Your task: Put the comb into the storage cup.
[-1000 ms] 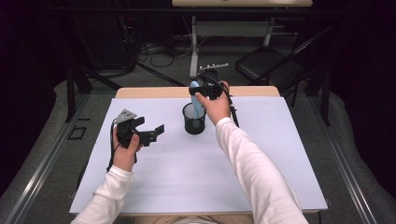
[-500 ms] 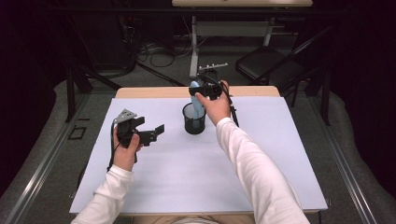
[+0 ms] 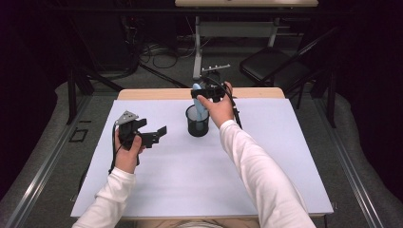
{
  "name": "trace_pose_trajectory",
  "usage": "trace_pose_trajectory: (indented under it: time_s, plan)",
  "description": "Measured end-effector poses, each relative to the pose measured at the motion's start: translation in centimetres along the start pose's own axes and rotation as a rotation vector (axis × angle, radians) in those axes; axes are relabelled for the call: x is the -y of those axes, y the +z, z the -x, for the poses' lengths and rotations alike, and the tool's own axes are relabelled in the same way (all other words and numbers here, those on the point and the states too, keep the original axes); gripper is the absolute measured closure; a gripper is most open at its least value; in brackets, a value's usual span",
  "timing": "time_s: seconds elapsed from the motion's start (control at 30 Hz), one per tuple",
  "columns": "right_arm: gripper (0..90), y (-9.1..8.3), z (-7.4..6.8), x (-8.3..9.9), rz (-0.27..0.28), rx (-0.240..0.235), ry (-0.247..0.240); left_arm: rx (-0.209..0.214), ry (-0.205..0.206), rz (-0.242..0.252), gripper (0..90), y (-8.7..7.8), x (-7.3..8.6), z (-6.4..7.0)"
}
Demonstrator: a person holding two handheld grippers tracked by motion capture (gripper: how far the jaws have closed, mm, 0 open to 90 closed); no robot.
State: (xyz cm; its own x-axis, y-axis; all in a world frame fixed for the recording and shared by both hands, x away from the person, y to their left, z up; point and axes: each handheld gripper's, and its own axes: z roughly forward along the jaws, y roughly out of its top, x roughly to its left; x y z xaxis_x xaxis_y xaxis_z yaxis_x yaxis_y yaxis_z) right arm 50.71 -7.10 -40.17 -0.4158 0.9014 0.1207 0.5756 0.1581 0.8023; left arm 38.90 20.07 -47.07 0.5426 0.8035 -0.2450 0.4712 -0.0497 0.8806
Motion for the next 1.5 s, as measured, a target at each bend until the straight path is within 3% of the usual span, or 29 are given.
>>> trace_pose_trajectory:
  time_s: [0.2, 0.43, 0.57, 0.67, 0.8, 0.9, 1.5]
  plan:
    - [16.5, 0.0, 0.0, 0.0, -0.013, -0.003, 0.001, -0.001, -0.003, 0.004, 3.7, 0.0, 0.0, -0.1]
    - [12.9, -0.2, -0.1, 0.0, -0.031, -0.002, -0.006, 0.002, 0.001, 0.000, 3.7, 0.0, 0.0, 0.0]
    - [6.1, -0.2, -0.4, 0.1, -0.031, 0.023, -0.022, 0.002, 0.001, 0.002, 3.7, 0.0, 0.0, 0.0]
    - [0.0, -0.1, -0.6, 0.1, -0.041, 0.016, -0.011, 0.004, 0.003, 0.002, 3.7, 0.0, 0.0, 0.0]
    - [0.0, -0.2, -0.8, 0.2, -0.030, 0.079, -0.018, 0.005, 0.002, 0.000, 3.7, 0.1, 0.0, 0.0]
    - [0.0, -0.3, -0.7, 0.1, -0.031, 0.055, -0.012, 0.007, 0.002, 0.002, 3.7, 0.1, 0.0, 0.1]
    - [0.0, -1.5, -0.6, 0.0, -0.025, 0.019, -0.044, 0.005, 0.001, 0.005, 3.8, -0.1, -0.1, 0.0]
